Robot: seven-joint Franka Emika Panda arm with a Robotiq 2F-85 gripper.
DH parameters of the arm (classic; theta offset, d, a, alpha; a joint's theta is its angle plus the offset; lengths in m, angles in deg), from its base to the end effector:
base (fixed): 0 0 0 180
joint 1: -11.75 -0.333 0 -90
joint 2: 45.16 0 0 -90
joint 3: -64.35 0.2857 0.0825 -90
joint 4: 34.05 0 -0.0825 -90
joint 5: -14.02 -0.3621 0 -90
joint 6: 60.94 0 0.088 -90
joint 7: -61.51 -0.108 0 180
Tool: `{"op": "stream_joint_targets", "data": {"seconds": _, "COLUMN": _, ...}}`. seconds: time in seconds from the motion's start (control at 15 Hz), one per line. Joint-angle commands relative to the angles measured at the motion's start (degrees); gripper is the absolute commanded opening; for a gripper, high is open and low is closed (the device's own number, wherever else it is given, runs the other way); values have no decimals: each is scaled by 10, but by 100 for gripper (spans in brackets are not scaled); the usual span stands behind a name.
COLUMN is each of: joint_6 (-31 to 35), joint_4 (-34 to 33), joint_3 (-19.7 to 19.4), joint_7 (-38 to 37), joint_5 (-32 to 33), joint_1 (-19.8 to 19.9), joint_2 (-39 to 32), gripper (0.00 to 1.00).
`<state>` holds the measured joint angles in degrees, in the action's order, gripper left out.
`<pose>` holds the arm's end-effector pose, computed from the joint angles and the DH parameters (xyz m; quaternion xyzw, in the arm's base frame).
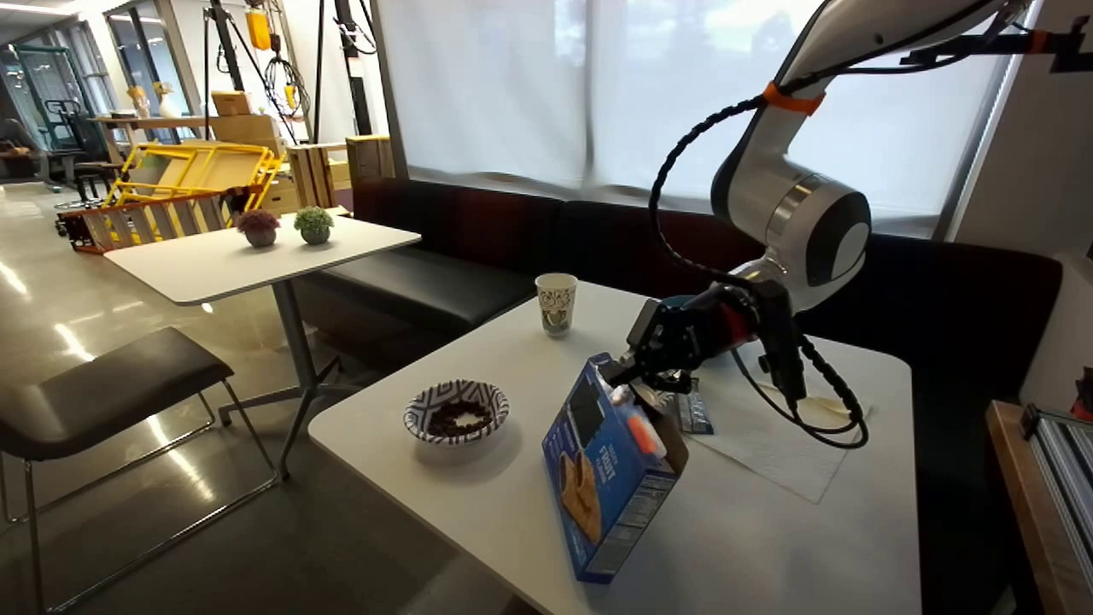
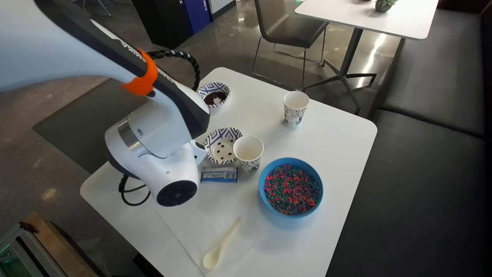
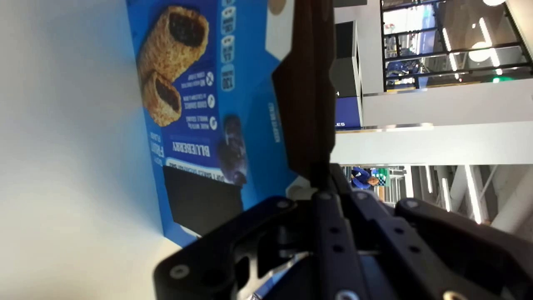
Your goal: Bring the box closer to the bowls
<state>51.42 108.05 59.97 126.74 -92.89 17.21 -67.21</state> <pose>0.4180 -0.0117 0.1272 -0.7621 0.2791 -0.1206 0.5716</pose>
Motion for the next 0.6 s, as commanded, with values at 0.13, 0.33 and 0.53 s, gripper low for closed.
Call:
{"op": "stream_joint_targets", "data": {"seconds": 0.13, "joint_6": 0, "joint_4": -29, "joint_3": -18, "joint_7": 16, "joint_5": -40, "joint_1": -14, "joint_2": -55, "gripper": 0}}
{"op": "stream_joint_targets", "data": {"seconds": 0.33, "joint_6": 5, "joint_4": -35, "joint_3": -25, "joint_7": 21, "joint_5": -39, "joint_1": -17, "joint_2": -72, "gripper": 0}}
{"op": "stream_joint_targets", "data": {"seconds": 0.53, "joint_6": 17, "joint_4": -38, "joint_3": -30, "joint_7": 30, "joint_5": -37, "joint_1": -23, "joint_2": -85, "gripper": 0}}
